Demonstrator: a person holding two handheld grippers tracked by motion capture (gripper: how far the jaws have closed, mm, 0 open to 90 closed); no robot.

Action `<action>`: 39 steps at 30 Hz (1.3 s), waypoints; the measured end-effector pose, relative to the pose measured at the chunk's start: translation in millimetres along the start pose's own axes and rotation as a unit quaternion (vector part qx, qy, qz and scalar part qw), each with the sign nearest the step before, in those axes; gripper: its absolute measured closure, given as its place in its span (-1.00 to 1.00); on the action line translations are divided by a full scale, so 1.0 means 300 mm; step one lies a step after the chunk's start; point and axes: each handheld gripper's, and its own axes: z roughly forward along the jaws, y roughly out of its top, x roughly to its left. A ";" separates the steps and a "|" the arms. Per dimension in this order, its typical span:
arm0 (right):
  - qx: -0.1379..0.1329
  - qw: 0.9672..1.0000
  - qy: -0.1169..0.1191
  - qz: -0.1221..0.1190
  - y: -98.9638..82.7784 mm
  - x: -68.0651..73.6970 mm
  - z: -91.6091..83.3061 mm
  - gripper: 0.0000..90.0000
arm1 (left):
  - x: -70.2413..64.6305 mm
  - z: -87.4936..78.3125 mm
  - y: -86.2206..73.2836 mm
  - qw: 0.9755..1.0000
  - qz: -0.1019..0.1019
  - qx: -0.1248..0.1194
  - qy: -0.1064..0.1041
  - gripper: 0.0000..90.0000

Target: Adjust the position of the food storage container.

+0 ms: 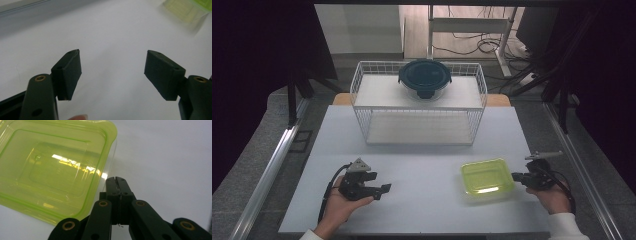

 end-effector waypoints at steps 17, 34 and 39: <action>0.021 0.993 0.068 -0.094 0.079 0.238 0.070 0.98 | 0.000 0.001 0.000 1.000 0.004 0.002 0.001 -0.35; 0.028 0.983 0.103 -0.151 0.139 0.416 0.139 0.98 | 0.006 0.001 -0.001 1.000 -0.001 0.003 0.002 -0.35; 0.031 0.979 0.111 -0.169 0.171 0.478 0.171 0.98 | 0.012 -0.001 0.000 1.000 -0.002 0.002 0.003 -0.35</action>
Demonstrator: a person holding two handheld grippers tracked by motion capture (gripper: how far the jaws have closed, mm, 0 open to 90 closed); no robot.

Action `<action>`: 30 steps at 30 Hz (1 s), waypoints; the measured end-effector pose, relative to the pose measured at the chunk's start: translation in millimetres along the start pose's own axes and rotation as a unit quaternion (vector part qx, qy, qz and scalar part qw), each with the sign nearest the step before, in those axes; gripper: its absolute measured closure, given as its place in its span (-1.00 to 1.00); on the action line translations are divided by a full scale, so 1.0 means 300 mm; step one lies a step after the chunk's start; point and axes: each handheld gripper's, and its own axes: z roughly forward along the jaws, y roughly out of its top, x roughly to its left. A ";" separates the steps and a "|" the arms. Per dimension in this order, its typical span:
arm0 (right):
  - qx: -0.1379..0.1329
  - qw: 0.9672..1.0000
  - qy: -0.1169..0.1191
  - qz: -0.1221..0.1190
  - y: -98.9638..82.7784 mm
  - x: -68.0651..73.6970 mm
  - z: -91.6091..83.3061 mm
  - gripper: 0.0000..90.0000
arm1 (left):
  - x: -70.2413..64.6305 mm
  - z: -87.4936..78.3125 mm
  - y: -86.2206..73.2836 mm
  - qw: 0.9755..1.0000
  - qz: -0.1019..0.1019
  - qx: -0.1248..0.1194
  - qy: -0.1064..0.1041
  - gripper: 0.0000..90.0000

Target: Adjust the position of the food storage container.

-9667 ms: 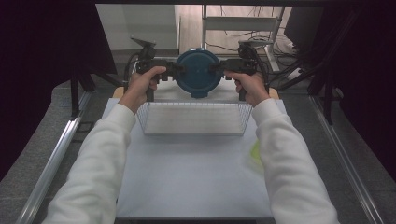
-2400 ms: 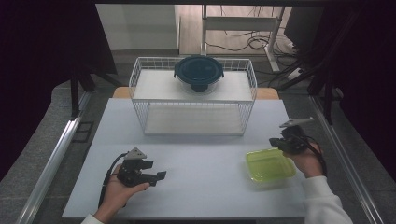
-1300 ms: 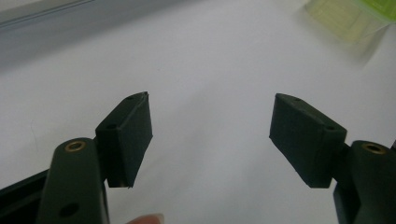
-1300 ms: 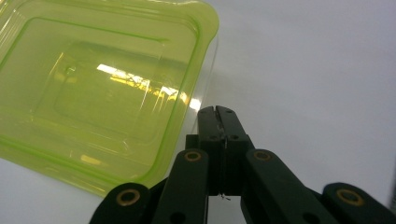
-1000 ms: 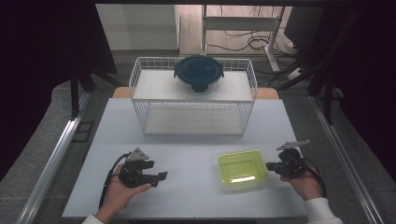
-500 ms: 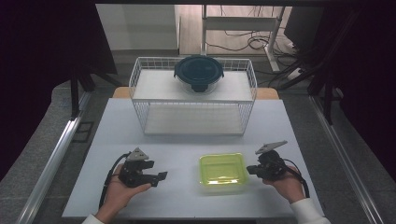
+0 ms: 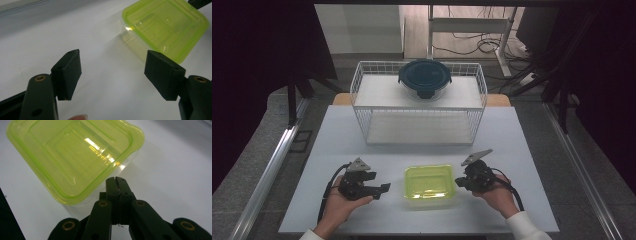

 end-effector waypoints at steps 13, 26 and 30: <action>-0.001 1.000 0.014 -0.020 0.028 0.034 0.029 0.98 | 0.006 -0.001 -0.002 1.000 -0.006 -0.003 0.002 -0.35; -0.079 0.996 0.010 0.033 -0.022 0.006 -0.056 0.76 | 0.004 -0.010 -0.001 1.000 -0.009 -0.008 0.002 -0.36; -0.108 0.991 0.035 0.067 -0.021 0.014 -0.059 0.08 | 0.004 -0.010 -0.001 1.000 -0.013 -0.010 -0.001 -0.36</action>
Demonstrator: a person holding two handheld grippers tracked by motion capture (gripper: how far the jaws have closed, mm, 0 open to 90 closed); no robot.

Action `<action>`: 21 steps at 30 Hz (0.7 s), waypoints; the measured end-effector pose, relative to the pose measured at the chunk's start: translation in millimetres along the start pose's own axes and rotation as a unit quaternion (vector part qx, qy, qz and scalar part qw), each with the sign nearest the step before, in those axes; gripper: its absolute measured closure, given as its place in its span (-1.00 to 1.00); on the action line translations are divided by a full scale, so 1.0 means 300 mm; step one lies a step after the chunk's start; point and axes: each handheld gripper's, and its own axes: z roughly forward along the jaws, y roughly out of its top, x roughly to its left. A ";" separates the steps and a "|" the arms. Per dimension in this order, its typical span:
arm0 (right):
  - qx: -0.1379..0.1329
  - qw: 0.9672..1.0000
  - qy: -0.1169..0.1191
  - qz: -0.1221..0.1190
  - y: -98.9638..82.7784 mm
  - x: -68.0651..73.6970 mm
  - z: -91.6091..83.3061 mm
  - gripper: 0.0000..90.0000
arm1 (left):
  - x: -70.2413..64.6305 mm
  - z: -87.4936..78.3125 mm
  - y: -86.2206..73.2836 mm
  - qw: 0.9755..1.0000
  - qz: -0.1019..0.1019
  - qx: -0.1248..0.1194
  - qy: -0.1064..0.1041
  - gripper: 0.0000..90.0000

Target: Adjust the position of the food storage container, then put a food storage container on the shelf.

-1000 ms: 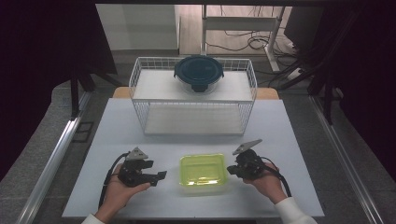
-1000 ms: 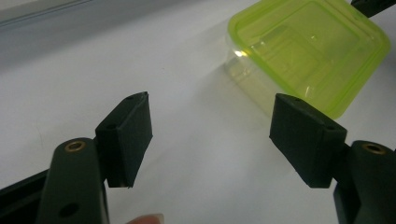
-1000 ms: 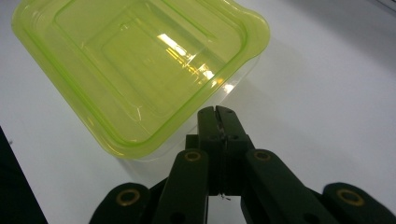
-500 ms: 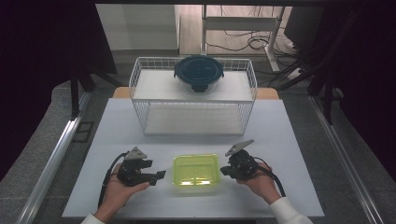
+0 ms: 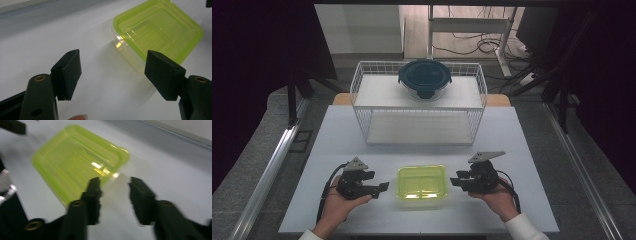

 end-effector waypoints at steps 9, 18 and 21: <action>-0.005 0.999 0.020 0.031 -0.004 0.016 0.016 -0.35 | 0.002 -0.004 -0.002 1.000 -0.001 -0.001 0.000 -0.36; -0.006 0.998 0.024 0.056 -0.009 0.005 0.018 -0.43 | 0.001 -0.009 0.003 1.000 -0.016 -0.010 -0.008 -0.39; -0.004 0.998 0.023 0.060 -0.012 0.007 0.022 -0.43 | 0.002 -0.006 0.006 0.999 -0.027 -0.010 -0.015 -0.42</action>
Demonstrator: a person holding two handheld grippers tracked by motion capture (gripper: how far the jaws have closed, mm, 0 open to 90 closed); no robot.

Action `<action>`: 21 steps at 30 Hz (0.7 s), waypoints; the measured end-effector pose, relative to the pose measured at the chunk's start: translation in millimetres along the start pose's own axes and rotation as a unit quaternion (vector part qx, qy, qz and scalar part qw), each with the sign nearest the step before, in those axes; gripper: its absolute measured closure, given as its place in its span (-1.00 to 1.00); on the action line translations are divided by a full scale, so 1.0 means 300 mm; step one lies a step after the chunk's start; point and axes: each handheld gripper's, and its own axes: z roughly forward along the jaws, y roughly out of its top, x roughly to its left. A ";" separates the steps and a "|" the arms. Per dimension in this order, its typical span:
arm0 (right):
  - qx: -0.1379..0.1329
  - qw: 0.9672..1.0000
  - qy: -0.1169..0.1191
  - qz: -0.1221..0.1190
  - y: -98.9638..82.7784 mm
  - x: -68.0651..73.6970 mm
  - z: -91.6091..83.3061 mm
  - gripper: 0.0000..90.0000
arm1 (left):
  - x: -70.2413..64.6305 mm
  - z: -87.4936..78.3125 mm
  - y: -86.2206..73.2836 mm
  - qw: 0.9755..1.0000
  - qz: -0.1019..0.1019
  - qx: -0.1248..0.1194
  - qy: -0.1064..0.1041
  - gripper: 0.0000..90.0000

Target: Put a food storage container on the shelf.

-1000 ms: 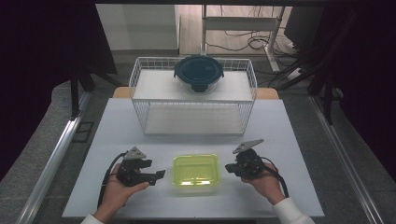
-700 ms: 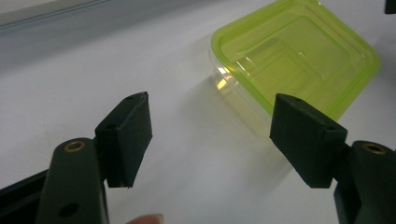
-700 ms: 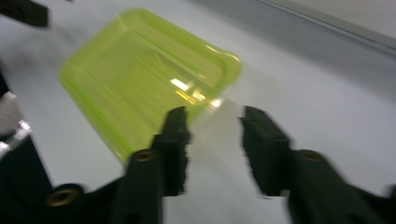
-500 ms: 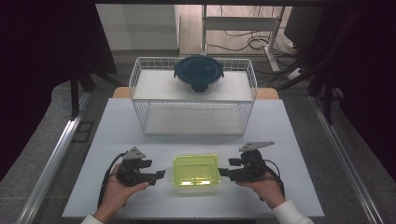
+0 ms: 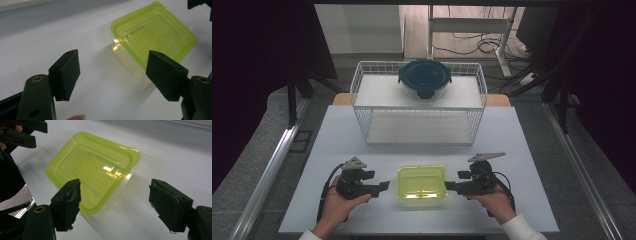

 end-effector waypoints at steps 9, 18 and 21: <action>0.004 1.000 0.005 0.022 -0.009 0.007 0.033 -0.35 | -0.001 0.015 0.009 0.999 -0.039 -0.003 -0.028 -0.43; 0.003 0.999 0.011 0.047 -0.010 -0.004 0.054 -0.30 | 0.003 0.061 0.018 0.996 -0.072 0.008 -0.055 -0.42; 0.003 0.999 0.010 0.051 -0.011 -0.008 0.059 -0.27 | 0.010 0.074 0.018 0.994 -0.090 0.009 -0.065 -0.42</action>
